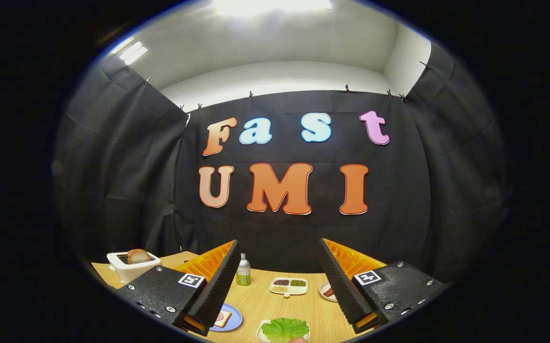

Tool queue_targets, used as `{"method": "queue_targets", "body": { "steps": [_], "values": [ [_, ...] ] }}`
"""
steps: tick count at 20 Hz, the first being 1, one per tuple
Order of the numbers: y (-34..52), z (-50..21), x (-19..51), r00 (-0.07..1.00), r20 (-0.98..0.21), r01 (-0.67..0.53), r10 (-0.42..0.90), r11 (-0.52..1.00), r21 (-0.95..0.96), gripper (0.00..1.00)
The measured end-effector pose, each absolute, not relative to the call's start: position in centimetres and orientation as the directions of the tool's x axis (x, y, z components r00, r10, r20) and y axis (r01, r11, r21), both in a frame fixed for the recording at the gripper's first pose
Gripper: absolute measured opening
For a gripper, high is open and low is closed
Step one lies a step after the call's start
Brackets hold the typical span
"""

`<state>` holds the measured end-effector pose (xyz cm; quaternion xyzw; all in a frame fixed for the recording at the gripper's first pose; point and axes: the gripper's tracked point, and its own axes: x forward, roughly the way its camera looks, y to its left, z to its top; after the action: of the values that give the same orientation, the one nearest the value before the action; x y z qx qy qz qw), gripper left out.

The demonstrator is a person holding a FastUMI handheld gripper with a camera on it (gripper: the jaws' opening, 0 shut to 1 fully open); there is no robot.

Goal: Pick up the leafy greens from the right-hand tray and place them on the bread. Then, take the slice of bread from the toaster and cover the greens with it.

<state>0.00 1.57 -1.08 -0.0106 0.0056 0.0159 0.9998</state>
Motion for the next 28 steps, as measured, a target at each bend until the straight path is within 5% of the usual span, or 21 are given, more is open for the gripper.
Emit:
{"method": "queue_targets", "body": {
  "steps": [14, 28],
  "values": [
    [1.9, -3.5, 1.1, 0.996, -0.081, -0.043, 0.04, 0.998, -0.04, 0.98],
    [1.9, -13.6, 2.9, 0.886, -0.458, -0.084, 0.072, 0.996, -0.007, 0.98]
  ]
}}
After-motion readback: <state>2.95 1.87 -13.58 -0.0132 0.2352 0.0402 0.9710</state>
